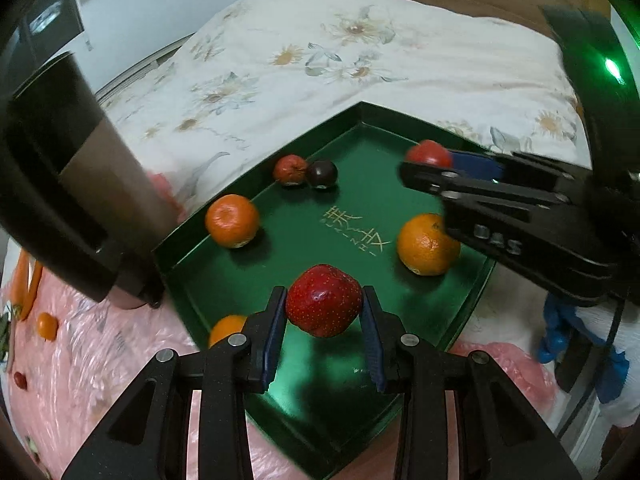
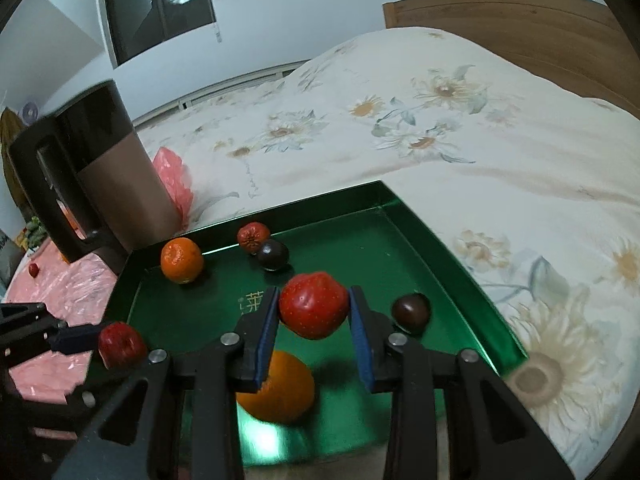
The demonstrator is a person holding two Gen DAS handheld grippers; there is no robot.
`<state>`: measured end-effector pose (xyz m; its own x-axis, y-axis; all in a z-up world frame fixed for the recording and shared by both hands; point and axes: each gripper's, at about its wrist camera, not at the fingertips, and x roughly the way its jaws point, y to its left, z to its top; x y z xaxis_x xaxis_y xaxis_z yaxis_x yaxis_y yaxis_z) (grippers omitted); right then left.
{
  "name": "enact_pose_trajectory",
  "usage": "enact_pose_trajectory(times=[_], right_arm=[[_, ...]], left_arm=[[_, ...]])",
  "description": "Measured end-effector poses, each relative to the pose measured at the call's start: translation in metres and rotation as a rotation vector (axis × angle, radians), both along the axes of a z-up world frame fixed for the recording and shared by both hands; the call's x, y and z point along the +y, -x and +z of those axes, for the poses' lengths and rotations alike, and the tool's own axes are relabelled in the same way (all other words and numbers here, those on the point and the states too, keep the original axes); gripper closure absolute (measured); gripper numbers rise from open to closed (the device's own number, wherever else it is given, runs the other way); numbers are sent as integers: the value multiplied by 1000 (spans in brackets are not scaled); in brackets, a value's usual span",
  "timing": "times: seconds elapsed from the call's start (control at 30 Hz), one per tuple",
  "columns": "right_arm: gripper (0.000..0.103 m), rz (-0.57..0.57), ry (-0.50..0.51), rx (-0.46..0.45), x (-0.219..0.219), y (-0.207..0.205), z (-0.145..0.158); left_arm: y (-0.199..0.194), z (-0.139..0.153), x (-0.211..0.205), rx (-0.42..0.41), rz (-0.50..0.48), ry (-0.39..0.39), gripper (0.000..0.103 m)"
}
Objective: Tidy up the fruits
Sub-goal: 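Carry both red apples to the green tray and open both tools to release them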
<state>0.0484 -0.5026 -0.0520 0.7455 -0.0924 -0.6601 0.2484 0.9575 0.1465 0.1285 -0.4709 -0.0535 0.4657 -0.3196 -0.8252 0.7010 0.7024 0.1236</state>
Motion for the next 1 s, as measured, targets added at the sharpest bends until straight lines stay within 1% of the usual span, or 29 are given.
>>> enact_pose_trajectory(times=[0.17,0.3,0.4,0.67,0.73,0.77,0.87,1.0], right_arm=[[78,10,35,32,2,-14,-11],[78,4,40,51,0,-17,-18],[78,-4,36,72,-1,-20,-26],[77,-34,22,58,-5,-19,-34],[55,-46,14,52,-7,-17,-35],[46,-62,15,49,-9,-16,-36],[36,-74,4,40,-11,-13,-36],[35,-79,14,33,-10,-11,-34]], left_arm=[[-4,-18,-5,21,9,-16,72],[-3,-31,-7,30,6,-30,72],[-2,-32,-8,22,3,-23,71],[1,-37,-5,14,10,-12,70],[1,-36,-4,16,12,-9,70],[1,-36,-4,18,13,-7,70],[0,-35,-2,24,16,-5,70],[0,-33,-2,28,17,-7,69]])
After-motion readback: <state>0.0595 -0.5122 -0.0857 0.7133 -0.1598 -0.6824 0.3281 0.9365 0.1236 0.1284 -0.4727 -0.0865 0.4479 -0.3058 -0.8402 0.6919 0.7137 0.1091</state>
